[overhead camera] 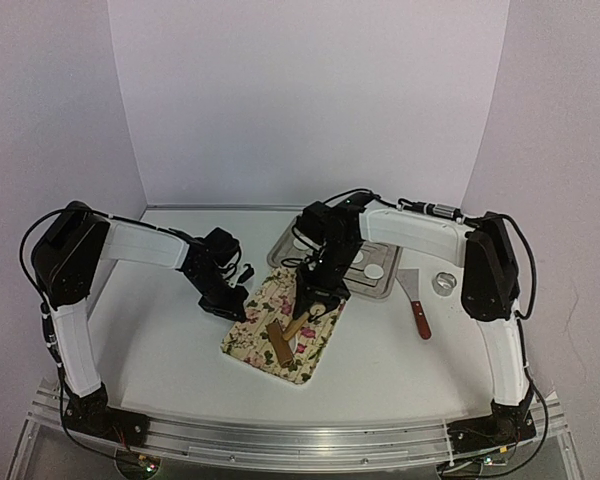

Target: Roll out the dumpling wrappers from the dough

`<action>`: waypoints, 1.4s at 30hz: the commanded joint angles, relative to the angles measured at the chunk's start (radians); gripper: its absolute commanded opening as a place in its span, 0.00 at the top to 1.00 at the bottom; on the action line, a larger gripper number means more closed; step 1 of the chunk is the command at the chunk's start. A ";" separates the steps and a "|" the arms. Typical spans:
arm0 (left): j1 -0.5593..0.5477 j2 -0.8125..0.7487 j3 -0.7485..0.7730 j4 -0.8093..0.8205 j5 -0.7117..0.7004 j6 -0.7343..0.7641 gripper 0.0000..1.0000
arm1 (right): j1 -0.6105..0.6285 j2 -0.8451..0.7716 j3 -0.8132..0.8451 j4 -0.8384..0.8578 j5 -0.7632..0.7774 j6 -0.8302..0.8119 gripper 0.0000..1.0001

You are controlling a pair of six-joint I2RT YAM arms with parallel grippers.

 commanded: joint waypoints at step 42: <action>0.047 0.010 -0.040 -0.041 -0.092 -0.021 1.00 | -0.149 0.027 -0.372 -0.206 0.534 0.015 1.00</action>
